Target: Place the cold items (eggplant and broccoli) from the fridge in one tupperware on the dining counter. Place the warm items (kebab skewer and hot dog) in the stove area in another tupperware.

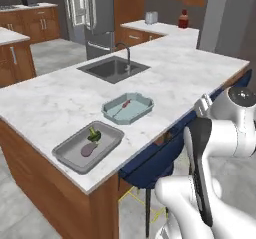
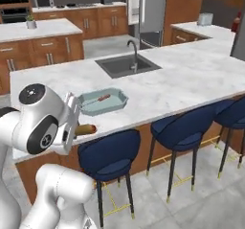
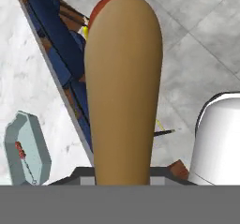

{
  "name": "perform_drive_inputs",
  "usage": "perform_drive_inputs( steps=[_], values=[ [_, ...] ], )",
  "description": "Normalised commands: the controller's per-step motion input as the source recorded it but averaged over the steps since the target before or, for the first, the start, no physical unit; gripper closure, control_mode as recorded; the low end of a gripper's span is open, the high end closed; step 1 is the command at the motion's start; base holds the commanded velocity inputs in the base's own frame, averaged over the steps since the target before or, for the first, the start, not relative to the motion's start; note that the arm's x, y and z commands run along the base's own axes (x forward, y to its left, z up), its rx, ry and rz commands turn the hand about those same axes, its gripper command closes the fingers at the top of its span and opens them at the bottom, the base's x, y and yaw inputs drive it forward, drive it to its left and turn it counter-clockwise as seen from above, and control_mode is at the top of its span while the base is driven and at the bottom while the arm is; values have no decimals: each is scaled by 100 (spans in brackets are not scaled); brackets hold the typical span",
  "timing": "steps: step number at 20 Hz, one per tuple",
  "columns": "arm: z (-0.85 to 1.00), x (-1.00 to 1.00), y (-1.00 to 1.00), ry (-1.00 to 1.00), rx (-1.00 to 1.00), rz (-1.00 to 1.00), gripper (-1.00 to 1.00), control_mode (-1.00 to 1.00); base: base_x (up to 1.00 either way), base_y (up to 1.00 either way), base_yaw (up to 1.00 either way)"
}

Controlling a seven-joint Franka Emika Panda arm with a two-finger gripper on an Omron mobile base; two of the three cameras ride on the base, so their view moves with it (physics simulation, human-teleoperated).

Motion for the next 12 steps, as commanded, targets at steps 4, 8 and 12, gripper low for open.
perform_drive_inputs(
  steps=[4,8,12],
  values=[
    [0,0,0,0,0,0,100,100,52,-23,76],
    [0,0,0,0,0,0,100,100,59,-39,69],
    [-7,1,-17,0,2,12,100,-100,26,-44,42]
  ],
)
